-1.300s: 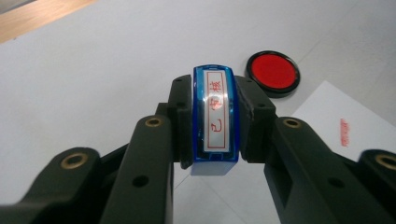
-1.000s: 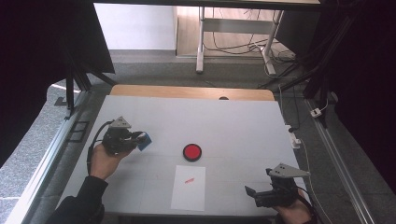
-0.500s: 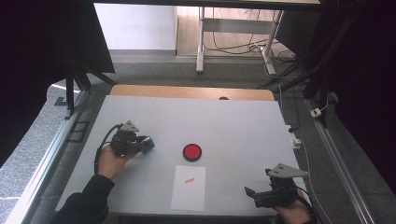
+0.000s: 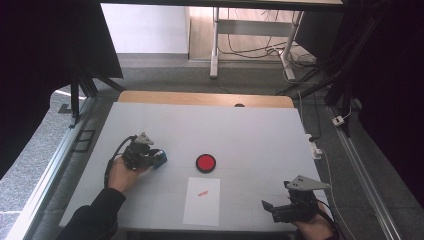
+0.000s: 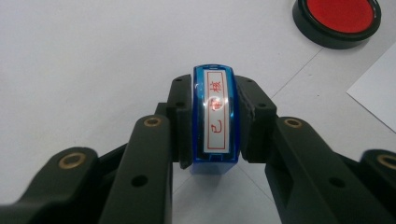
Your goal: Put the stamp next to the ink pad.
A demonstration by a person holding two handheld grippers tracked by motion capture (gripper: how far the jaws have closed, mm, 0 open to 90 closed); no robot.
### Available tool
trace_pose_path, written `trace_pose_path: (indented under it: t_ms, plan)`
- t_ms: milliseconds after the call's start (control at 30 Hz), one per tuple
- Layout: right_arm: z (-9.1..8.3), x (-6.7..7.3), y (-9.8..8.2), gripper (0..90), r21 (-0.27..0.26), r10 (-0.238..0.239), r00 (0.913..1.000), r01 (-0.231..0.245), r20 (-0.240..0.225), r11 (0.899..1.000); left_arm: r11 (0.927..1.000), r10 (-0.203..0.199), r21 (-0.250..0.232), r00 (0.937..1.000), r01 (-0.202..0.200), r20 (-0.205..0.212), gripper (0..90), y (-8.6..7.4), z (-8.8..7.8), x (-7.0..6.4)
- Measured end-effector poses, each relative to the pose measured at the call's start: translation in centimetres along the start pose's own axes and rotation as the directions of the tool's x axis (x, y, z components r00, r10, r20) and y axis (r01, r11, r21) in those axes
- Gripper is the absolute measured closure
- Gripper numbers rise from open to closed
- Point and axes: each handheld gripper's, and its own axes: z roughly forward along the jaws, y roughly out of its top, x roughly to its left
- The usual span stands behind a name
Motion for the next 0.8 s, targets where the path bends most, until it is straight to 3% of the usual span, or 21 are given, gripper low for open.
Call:
trace_pose_path:
  t_ms: [267,367,700,800]
  plan:
    - [0.1,0.0,0.0,0.0,0.008,-0.003,1.0000,0.003,-0.001,1.000,0.9997,-0.018,-0.015,0.9997,0.018,0.015,58.0,0.3,-0.3,0.0]
    - [0.1,0.0,0.0,0.0,0.011,0.001,1.0000,-0.001,-0.004,1.000,0.9983,-0.040,-0.041,0.9989,0.041,0.024,50.9,0.5,-0.7,0.0]
    - [0.2,0.1,0.1,0.0,0.018,-0.014,0.9998,0.014,-0.014,1.000,0.9949,-0.050,-0.086,0.9983,0.052,0.031,29.3,0.7,-2.3,-0.3]
    - [0.2,0.0,0.1,0.0,0.016,-0.011,0.9998,0.011,-0.018,1.000,0.9933,-0.057,-0.097,0.9965,0.063,0.062,23.6,0.8,-2.7,-0.6]
